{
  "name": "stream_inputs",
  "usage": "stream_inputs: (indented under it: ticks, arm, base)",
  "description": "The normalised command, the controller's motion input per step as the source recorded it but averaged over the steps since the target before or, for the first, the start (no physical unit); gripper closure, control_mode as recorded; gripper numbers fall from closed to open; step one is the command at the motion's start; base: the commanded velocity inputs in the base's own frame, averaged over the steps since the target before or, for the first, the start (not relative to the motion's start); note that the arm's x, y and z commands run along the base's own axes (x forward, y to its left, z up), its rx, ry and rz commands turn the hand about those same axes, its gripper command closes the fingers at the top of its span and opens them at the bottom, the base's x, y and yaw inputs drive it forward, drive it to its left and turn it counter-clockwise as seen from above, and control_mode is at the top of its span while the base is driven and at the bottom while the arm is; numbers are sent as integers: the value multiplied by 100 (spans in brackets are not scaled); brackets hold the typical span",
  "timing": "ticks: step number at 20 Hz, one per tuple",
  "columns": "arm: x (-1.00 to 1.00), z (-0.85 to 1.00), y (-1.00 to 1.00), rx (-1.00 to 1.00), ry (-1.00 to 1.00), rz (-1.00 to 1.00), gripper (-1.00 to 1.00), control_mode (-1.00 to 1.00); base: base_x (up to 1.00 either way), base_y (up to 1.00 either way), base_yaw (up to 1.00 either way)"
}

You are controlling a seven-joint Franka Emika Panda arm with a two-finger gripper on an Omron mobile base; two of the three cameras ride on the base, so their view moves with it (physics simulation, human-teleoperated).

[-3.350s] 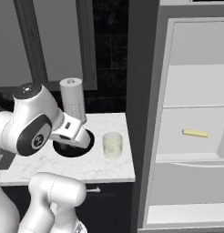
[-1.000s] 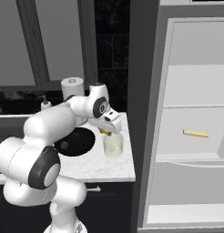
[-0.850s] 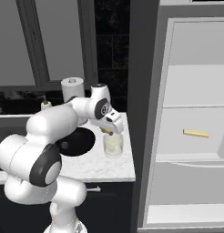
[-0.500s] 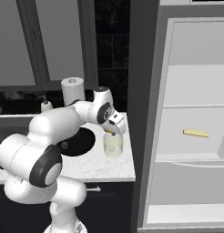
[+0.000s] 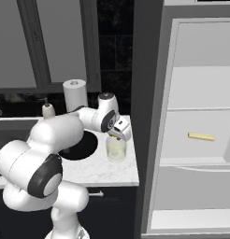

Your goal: Grab a lemon wedge from the fridge and one ice cube from the ice bowl, and put them in the glass of lemonade.

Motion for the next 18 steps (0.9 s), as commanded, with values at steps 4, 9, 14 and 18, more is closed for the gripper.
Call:
stream_inputs:
  ticks: [4,9,14,18]
  arm:
    - [-29,-1,2,0,-5,1,100,-100]
    - [-8,22,22,-1,0,0,100,-100]
    - [5,15,6,-3,5,0,100,-100]
    - [4,-19,-14,0,1,0,100,-100]
  base:
    - [0,0,0]
    - [0,0,0]
    - [0,0,0]
    - [0,0,0]
